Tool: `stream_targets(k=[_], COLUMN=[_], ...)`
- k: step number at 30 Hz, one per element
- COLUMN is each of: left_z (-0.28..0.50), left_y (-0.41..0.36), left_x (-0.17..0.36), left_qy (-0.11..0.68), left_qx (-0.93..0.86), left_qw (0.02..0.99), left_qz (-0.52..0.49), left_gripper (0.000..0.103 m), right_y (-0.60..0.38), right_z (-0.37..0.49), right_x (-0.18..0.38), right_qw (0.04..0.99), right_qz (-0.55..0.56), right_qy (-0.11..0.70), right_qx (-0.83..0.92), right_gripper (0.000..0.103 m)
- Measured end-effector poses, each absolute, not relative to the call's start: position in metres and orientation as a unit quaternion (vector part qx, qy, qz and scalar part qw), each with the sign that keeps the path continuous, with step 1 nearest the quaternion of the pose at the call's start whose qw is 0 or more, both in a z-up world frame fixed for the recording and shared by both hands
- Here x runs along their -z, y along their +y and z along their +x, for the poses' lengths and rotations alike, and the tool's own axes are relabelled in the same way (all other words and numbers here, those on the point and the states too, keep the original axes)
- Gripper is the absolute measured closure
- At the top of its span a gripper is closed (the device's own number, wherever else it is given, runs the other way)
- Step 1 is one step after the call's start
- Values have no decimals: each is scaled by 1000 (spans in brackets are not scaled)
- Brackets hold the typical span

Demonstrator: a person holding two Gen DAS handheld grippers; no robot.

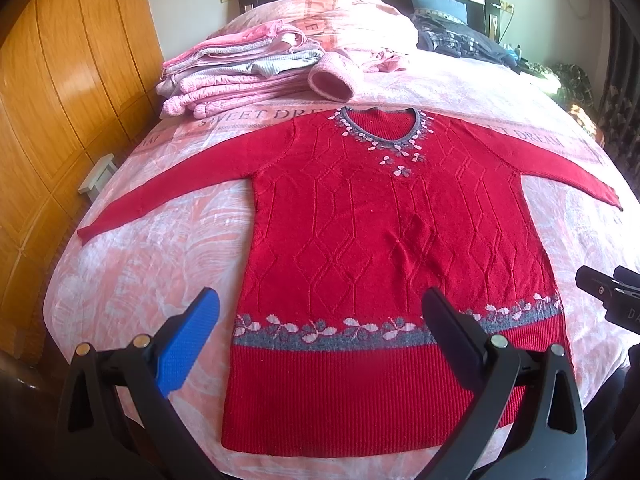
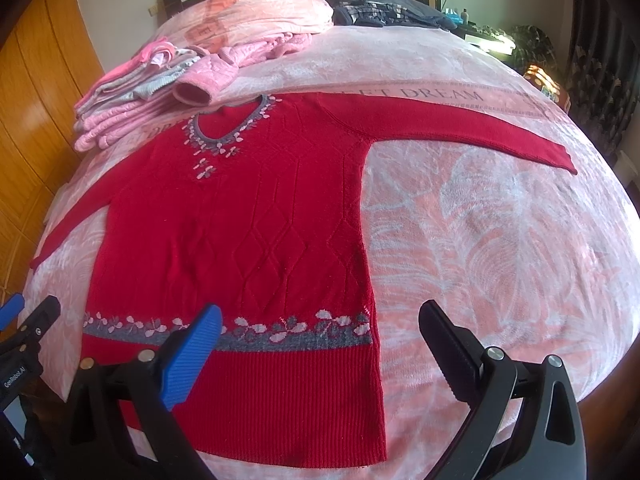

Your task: Fold small clothes

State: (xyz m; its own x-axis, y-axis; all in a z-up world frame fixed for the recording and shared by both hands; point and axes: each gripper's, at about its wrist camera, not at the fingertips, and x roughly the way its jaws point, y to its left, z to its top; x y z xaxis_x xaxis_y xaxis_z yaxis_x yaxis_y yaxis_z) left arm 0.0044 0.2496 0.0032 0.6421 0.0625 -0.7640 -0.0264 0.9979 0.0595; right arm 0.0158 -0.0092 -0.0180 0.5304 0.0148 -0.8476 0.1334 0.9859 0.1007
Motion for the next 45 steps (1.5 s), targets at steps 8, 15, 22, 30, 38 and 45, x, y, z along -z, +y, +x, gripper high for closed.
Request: stream_targets(k=[8, 15, 22, 30, 38, 45], left_z=[5, 5, 16, 53, 119, 156], left_y=[247, 247, 249, 235, 196, 162], left_x=[-4, -4, 2, 11, 5, 7], left_qy=[421, 421, 433, 464, 451, 447], left_qx=[-23, -25, -31, -29, -17, -7], left_qw=[906, 906, 901, 886, 892, 894], left_qz=[23, 18, 2, -2, -11, -10], left_gripper=[3, 3, 3, 3, 3, 3], right_y=[-10, -15, -21, -62, -232, -399], right_z=[16, 18, 20, 35, 108, 170], right_x=[18, 19, 18, 13, 15, 42], right_qw=[871, 870, 871, 887, 862, 822], right_qz=[78, 81, 82, 113, 136, 173], right_qy=[484, 486, 483, 447, 477, 514], right_qx=[33, 35, 39, 22, 107, 171], right_gripper=[4, 4, 4, 4, 4, 4])
